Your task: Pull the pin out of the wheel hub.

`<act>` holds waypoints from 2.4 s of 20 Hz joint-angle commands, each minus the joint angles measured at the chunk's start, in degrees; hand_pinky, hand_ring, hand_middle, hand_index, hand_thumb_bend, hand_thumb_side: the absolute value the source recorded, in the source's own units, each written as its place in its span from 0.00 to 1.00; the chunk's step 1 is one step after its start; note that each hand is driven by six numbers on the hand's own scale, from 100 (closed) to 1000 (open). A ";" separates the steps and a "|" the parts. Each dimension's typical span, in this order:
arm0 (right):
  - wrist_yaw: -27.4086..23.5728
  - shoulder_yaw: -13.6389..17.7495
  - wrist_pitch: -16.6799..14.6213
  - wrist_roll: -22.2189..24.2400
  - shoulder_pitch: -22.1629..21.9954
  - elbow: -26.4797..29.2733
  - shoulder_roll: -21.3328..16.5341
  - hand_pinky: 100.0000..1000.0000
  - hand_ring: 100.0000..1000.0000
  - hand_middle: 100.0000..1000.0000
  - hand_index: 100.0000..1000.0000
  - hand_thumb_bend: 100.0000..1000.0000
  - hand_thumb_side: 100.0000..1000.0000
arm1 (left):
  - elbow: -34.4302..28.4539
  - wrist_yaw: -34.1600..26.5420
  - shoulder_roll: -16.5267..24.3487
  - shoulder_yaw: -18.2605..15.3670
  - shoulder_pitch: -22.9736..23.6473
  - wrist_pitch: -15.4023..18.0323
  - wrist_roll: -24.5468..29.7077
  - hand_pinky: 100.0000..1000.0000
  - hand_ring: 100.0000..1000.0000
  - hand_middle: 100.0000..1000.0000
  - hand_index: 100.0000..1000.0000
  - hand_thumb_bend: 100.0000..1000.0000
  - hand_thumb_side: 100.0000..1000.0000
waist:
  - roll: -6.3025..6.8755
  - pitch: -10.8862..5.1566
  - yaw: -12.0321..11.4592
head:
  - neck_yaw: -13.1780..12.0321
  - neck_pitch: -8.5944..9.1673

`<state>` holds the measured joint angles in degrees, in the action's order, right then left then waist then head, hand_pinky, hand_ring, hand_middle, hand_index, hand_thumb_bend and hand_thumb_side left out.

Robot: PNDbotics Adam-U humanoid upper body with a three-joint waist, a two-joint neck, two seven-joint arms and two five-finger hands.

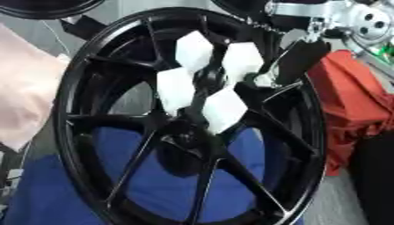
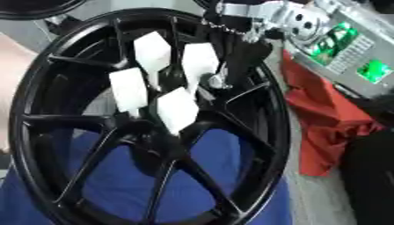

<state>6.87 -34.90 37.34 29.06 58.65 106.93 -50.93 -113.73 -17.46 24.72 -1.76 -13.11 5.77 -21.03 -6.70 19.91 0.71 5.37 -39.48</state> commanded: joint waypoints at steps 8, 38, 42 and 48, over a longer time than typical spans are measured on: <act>1.69 3.24 -2.82 -3.20 -0.56 2.59 -4.67 0.56 0.43 0.34 0.48 0.20 0.00 | -0.86 -0.36 0.33 -0.80 -0.07 -0.07 -0.19 0.82 0.60 0.59 0.72 0.06 0.74 | 0.87 -2.80 0.70 | -0.59 0.91; 6.77 44.53 -7.65 -23.31 -32.56 -27.92 -11.19 0.76 0.77 0.83 0.83 0.31 0.00 | -0.86 0.52 -0.08 -2.01 -0.67 0.88 -1.47 0.82 0.60 0.59 0.72 0.05 0.74 | 3.40 -0.16 2.26 | -2.59 2.38; 7.53 45.60 -8.01 -23.83 -31.66 -28.91 -10.66 0.75 0.76 0.81 0.82 0.32 0.00 | -0.86 0.52 -0.16 -2.04 -0.61 0.87 -1.54 0.82 0.60 0.59 0.72 0.05 0.74 | 3.50 -0.21 2.32 | -2.70 2.22; 5.44 46.28 -7.72 -28.42 -30.10 -25.70 -9.88 0.69 0.62 0.65 0.73 0.17 0.06 | -0.86 0.53 -0.06 -2.05 -0.62 0.95 -1.49 0.82 0.60 0.59 0.72 0.05 0.74 | 3.58 -0.40 2.19 | -2.43 2.11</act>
<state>13.07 10.26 29.55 1.91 27.80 79.78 -59.10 -113.73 -17.28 23.73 -3.14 -13.20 6.57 -22.33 -3.15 20.51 2.80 2.88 -37.65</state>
